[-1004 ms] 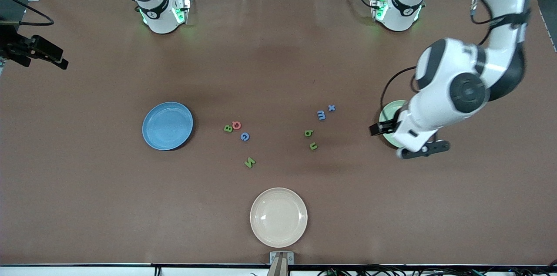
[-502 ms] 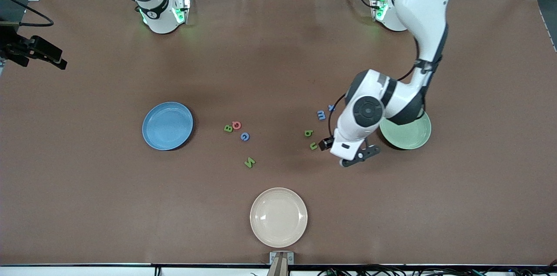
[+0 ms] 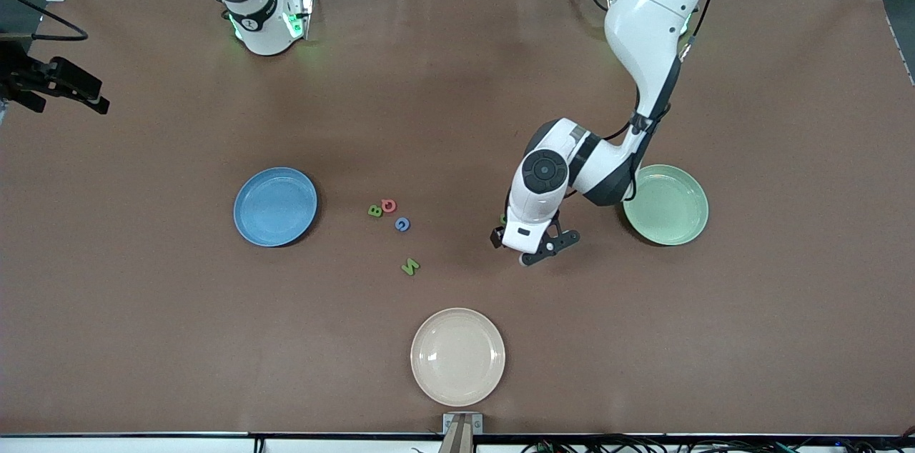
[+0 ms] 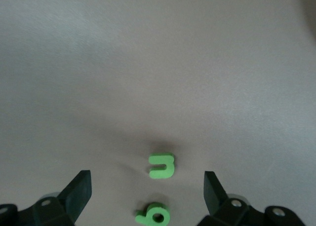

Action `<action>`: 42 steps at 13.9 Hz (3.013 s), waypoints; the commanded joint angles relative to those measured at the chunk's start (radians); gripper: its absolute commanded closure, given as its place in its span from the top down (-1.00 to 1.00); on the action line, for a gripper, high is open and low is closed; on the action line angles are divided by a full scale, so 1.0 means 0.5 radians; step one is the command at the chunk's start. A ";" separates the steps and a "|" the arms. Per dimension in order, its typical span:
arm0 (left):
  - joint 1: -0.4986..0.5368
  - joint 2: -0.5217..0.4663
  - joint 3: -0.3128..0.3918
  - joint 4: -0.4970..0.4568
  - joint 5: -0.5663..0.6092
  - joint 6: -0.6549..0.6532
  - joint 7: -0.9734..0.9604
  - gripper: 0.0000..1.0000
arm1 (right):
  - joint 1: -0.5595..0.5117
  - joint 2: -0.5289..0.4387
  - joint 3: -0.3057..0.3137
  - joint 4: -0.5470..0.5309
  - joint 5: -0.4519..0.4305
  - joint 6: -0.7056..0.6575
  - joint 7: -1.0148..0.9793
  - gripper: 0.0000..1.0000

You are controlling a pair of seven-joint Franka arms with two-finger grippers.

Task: Sort uppercase to blue plate, lowercase to green plate
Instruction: 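Grasp the green n with the left gripper while the right gripper reaches the M, then place the n on the green plate while the right gripper grasps the M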

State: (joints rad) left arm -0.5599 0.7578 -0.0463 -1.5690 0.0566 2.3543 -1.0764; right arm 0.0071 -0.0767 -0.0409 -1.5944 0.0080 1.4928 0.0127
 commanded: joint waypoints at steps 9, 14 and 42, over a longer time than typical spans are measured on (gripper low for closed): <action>-0.022 0.199 0.022 0.177 0.053 0.028 -0.019 0.70 | -0.002 0.104 -0.016 0.035 -0.007 0.027 -0.016 1.00; -0.025 0.178 0.010 0.177 0.034 0.016 -0.016 0.68 | -0.023 0.343 -0.016 0.044 -0.013 0.137 -0.031 1.00; 0.159 -0.306 -0.006 -0.150 -0.046 -0.469 0.281 -0.78 | 1.103 1.690 0.002 0.194 0.186 1.702 2.330 0.69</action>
State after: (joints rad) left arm -0.5159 0.7450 -0.0460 -1.5030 0.0441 2.1553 -1.0027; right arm 0.5521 0.7224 -0.0305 -1.5700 0.0986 2.3536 1.1207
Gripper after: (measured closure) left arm 0.727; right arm 0.066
